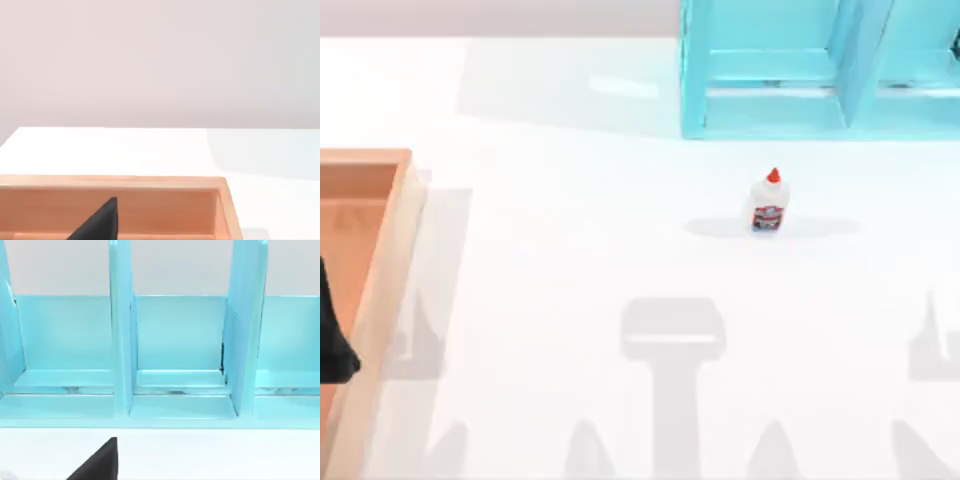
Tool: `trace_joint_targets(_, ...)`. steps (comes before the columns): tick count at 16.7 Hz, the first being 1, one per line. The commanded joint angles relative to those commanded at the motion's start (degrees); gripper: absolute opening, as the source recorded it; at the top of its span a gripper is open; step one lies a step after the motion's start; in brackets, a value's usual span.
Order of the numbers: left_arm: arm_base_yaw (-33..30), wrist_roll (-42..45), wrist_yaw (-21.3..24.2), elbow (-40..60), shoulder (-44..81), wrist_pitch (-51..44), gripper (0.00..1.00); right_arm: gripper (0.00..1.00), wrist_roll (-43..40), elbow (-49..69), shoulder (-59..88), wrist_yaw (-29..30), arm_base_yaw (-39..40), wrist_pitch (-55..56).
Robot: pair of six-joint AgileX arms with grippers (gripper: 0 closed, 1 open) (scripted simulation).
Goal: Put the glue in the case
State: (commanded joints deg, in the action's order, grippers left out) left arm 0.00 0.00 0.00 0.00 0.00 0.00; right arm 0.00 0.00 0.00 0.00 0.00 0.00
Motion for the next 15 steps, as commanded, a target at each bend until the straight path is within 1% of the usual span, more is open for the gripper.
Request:
trace_joint_targets(3, 0.0, 0.0, 0.0, 0.0, 0.0, 0.0, 1.00, 1.00, 0.0, 0.0, 0.0, 0.0, 0.0, 0.0)
trace_joint_targets(6, -1.5, -0.4, -1.0, 2.6, 4.1, 3.0, 1.00, 1.00, 0.0, 0.0, 0.0, 0.0, 0.0, 0.0)
trace_joint_targets(10, -5.5, -1.6, -3.7, 8.9, 14.3, 10.0, 1.00, 1.00, 0.0, 0.0, 0.0, 0.0, 0.0, 0.0)
trace_joint_targets(15, -11.6, -3.1, -8.6, 17.8, 29.5, 19.0, 1.00, 1.00, 0.0, 0.0, 0.0, 0.0, 0.0, 0.0)
